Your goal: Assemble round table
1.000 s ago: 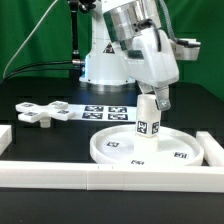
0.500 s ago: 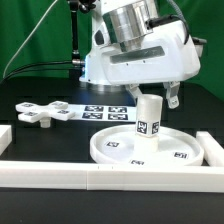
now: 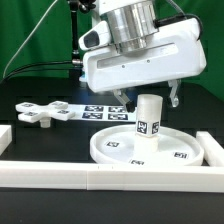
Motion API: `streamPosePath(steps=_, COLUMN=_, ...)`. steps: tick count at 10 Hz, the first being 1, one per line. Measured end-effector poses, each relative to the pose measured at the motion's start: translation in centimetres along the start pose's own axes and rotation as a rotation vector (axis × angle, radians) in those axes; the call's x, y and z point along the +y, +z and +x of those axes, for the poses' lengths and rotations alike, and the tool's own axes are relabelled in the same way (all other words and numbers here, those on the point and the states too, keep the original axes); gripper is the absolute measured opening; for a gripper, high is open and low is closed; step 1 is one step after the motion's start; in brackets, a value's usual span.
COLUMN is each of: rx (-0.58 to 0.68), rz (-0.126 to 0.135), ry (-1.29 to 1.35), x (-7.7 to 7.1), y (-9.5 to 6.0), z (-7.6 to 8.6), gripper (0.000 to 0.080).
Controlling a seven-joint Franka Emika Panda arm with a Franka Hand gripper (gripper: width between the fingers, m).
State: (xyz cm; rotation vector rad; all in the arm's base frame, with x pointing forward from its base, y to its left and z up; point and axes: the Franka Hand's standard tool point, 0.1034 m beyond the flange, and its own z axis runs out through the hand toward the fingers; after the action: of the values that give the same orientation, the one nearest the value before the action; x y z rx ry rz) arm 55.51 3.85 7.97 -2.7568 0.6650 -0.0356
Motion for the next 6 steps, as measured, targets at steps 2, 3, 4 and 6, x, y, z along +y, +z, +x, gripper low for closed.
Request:
streamPosePath(steps=2, rx=-0.004, rz=-0.009, ry=-0.172, x=0.07, y=-0.01, z=0.01, gripper=0.0649)
streamPosePath(steps=3, rx=-0.007, rz=-0.025, ry=-0.293, x=0.14, y=-0.07, z=0.09, gripper=0.0649)
streamPosePath(steps=4, rx=0.002, rz=-0.034, ry=-0.367, x=0.0, y=-0.12, z=0.23, gripper=0.0649)
streamPosePath(steps=6, rx=0.004, rz=-0.048, ry=-0.539, x=-0.32, y=-0.33, z=0.47, gripper=0.0649)
